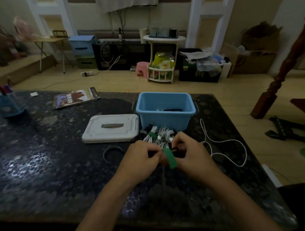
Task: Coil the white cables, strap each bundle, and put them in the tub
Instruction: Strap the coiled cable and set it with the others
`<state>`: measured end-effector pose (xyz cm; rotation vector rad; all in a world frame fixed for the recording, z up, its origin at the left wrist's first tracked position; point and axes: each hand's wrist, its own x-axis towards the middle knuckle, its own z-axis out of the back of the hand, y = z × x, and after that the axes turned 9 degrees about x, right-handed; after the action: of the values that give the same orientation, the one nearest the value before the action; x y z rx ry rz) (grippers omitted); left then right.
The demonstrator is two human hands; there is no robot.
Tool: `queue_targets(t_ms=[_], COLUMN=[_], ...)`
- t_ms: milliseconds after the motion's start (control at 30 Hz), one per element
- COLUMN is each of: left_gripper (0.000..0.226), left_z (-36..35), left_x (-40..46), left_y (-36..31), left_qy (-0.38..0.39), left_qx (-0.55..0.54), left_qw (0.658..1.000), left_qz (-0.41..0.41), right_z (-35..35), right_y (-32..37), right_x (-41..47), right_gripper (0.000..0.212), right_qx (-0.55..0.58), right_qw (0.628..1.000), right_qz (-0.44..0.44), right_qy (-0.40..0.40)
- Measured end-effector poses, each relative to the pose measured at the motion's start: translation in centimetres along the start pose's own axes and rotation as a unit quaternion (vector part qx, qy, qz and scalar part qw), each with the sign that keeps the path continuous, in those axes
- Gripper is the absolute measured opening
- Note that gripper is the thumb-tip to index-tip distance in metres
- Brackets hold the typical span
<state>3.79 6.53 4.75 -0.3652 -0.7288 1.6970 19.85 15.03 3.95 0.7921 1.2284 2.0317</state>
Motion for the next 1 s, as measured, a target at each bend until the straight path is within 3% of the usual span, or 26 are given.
queue_targets(t_ms=[100,200,333,600,733,1000], left_gripper=[0.030,0.028,0.026,0.025,0.020,0.012], left_z=[-0.1,-0.2,-0.2,-0.7,-0.4,-0.1], left_x=[-0.2,0.1,0.3,0.5,0.4,-0.1], left_y=[-0.2,-0.2,-0.3,0.4,0.4,0.2], left_qy=[-0.005,-0.044,-0.020,-0.037,-0.073,-0.085], left_qx=[-0.064,-0.191,-0.270,-0.218,-0.134,-0.067], left_qw=[0.998,0.977,0.955,0.970,0.987,0.994], left_qz=[0.016,0.088,0.122,0.099,0.060,-0.029], right_z=[0.2,-0.1,-0.5,-0.7,-0.8,-0.7], right_y=[0.4,0.6,0.6,0.2,-0.1,-0.8], right_x=[-0.1,-0.4,-0.5,-0.2,0.0,0.4], right_gripper=[0.043,0.045,0.041,0.031,0.029,0.023], right_qx=[0.045,0.025,-0.044,-0.016,-0.031,-0.011], right_qw=[0.998,0.998,0.993,0.995,0.996,1.000], right_qz=[-0.024,0.017,0.105,0.096,0.085,0.010], right_qy=[0.021,0.047,0.033,-0.021,-0.017,0.023])
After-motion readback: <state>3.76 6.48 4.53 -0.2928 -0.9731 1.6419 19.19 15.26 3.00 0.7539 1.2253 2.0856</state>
